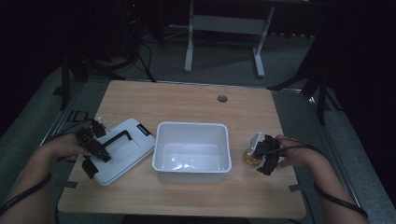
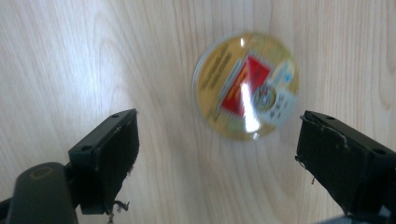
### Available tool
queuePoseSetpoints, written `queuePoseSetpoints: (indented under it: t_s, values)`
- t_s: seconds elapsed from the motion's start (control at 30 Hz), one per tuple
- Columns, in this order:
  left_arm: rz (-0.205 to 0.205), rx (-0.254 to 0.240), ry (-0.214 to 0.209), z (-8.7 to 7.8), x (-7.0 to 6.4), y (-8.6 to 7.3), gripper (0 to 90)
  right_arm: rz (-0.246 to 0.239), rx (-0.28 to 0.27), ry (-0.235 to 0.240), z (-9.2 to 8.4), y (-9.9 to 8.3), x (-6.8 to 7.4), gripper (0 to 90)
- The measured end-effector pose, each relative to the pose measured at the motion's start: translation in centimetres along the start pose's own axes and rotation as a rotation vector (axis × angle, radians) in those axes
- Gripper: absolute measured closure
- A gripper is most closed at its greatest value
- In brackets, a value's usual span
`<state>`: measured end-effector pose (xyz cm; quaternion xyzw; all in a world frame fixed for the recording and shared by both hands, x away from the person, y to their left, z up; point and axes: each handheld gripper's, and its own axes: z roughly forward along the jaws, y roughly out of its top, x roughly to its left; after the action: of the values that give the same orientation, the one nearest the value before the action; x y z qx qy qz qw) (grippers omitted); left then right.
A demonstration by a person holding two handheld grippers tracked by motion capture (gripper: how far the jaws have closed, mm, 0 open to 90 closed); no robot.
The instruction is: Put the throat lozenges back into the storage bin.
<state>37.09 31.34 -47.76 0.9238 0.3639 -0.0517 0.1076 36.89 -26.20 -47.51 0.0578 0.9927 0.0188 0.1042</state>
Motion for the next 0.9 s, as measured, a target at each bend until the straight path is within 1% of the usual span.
queuePoseSetpoints:
  t_s: [0.03,0.13,0.17,0.23,0.27,0.3,0.37,0.43,0.5,0.53,0.6,0.63,0.7,0.77,0.83,0.87,0.9]
  values:
    - [0.0,0.001,0.001,0.0,0.0,0.0,32.3,-0.011,-0.011,-0.01,0.2,0.5,-0.3,13.0]
    - [0.006,-0.001,-0.002,-0.1,-0.1,0.0,32.3,-0.006,-0.013,-0.001,0.4,0.7,-0.5,13.5]
    - [0.012,-0.003,-0.006,0.0,-0.1,0.0,32.3,-0.008,-0.012,0.008,0.6,0.9,-0.7,13.5]
    - [0.012,0.0,-0.003,0.0,-0.1,0.1,32.3,-0.007,-0.006,0.034,1.5,1.4,-1.2,13.6]
    - [0.008,-0.003,-0.007,-0.1,-0.1,0.1,32.3,-0.01,0.002,0.034,1.8,1.5,-1.3,13.6]
    - [0.008,0.001,-0.008,0.0,-0.1,0.1,32.3,-0.014,0.023,0.037,2.3,1.7,-1.6,13.6]
    - [0.01,0.003,-0.009,0.0,-0.1,0.1,32.3,-0.017,0.032,0.039,2.5,1.7,-1.8,13.6]
    - [0.015,0.006,-0.01,0.0,-0.1,0.2,32.3,-0.018,0.048,0.029,2.8,1.9,-2.3,13.7]
    - [0.017,0.006,-0.014,0.0,-0.1,0.2,32.3,-0.012,0.057,0.041,3.2,2.0,-2.7,13.6]
    - [0.026,0.008,-0.014,0.0,-0.2,0.2,32.4,-0.012,0.066,0.044,3.3,2.0,-2.9,13.6]
    - [0.021,0.009,-0.013,0.0,-0.2,0.3,32.4,-0.003,0.083,0.063,3.7,2.0,-3.2,13.6]
    - [0.019,0.009,-0.015,0.0,-0.2,0.3,32.4,0.0,0.088,0.067,3.9,2.0,-3.3,13.4]
    - [0.022,0.013,-0.018,0.1,-0.1,0.2,32.4,0.009,0.068,0.077,3.9,2.1,-3.4,15.0]
    - [0.022,0.018,-0.018,0.2,-0.1,0.2,32.4,0.015,0.066,0.094,4.0,2.2,-3.5,15.7]
    - [0.018,0.016,-0.015,0.2,-0.1,0.3,32.4,0.022,0.083,0.102,4.3,2.2,-3.6,16.1]
    - [0.019,0.014,-0.017,0.2,-0.1,0.3,32.4,0.022,0.094,0.114,4.6,2.2,-3.5,16.1]
    - [0.02,0.014,-0.017,0.2,-0.1,0.3,32.4,0.014,0.1,0.113,4.9,2.2,-3.4,16.5]
